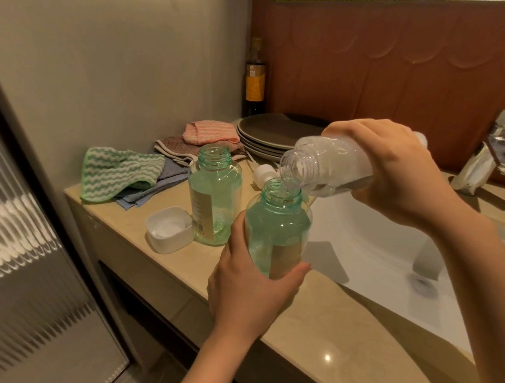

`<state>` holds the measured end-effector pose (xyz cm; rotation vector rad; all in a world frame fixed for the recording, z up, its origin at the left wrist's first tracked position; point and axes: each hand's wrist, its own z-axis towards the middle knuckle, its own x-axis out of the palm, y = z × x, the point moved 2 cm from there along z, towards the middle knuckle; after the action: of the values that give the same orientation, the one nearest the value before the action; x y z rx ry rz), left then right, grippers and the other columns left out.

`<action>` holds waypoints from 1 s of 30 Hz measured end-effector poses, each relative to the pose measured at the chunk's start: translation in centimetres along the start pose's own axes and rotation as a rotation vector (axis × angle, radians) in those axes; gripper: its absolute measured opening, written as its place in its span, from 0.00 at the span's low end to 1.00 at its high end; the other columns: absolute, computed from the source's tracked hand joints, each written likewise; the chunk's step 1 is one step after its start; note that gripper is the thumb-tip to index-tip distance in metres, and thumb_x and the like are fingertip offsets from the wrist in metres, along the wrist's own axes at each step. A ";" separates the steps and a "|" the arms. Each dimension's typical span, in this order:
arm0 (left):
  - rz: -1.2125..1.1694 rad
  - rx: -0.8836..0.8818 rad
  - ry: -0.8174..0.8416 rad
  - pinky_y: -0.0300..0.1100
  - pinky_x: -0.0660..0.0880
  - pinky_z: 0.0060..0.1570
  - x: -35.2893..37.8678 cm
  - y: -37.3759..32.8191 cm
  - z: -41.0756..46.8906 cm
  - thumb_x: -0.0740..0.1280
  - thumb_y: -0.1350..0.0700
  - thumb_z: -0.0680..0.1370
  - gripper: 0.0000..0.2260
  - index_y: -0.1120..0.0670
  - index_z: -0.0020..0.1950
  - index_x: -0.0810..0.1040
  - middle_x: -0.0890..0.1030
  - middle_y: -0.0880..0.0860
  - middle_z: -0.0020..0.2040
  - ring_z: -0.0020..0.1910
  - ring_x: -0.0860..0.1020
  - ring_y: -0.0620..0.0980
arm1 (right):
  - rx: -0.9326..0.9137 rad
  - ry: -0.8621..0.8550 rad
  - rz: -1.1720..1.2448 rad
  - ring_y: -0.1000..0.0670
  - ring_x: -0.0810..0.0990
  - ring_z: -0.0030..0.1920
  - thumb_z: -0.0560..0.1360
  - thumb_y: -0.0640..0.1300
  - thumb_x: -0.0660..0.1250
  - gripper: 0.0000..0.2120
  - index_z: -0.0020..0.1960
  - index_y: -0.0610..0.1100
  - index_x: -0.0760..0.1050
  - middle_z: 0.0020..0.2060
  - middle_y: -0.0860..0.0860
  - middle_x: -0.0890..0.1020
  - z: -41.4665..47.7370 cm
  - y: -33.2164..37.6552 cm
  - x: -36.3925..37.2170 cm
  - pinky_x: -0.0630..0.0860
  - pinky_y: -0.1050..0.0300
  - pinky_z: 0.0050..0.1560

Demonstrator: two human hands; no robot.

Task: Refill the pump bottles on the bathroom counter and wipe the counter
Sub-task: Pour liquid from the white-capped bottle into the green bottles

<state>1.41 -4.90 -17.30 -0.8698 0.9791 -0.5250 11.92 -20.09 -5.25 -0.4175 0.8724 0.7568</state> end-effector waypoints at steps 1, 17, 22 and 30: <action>-0.002 -0.002 0.003 0.45 0.65 0.63 0.0 0.0 0.0 0.74 0.38 0.63 0.47 0.43 0.74 0.51 0.69 0.45 0.69 0.67 0.68 0.48 | -0.003 -0.001 0.002 0.42 0.73 0.59 0.61 0.36 0.78 0.35 0.65 0.47 0.70 0.59 0.46 0.77 0.0 0.0 0.0 0.67 0.46 0.59; 0.014 -0.004 0.124 0.45 0.62 0.66 -0.4 0.7 0.4 0.77 0.44 0.62 0.52 0.37 0.73 0.42 0.64 0.41 0.71 0.69 0.65 0.47 | -0.012 -0.010 0.004 0.42 0.73 0.59 0.62 0.37 0.78 0.35 0.65 0.47 0.69 0.59 0.46 0.77 0.0 -0.2 0.0 0.69 0.43 0.59; 0.013 0.025 0.131 0.49 0.66 0.67 -0.3 1.0 0.5 0.77 0.45 0.62 0.51 0.36 0.71 0.42 0.65 0.41 0.70 0.68 0.67 0.46 | -0.020 -0.012 0.006 0.42 0.74 0.59 0.62 0.37 0.78 0.35 0.65 0.47 0.69 0.59 0.46 0.77 0.0 -0.2 0.1 0.70 0.42 0.59; 0.019 0.029 0.129 0.51 0.66 0.66 -0.3 1.0 0.5 0.77 0.45 0.62 0.51 0.35 0.71 0.43 0.66 0.41 0.70 0.67 0.67 0.47 | -0.019 -0.013 0.011 0.42 0.73 0.59 0.61 0.37 0.79 0.35 0.65 0.47 0.69 0.59 0.46 0.77 0.0 -0.2 0.0 0.69 0.42 0.59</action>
<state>1.74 -3.93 -17.83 -0.8074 1.0939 -0.5838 12.07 -20.24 -5.28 -0.4237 0.8563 0.7779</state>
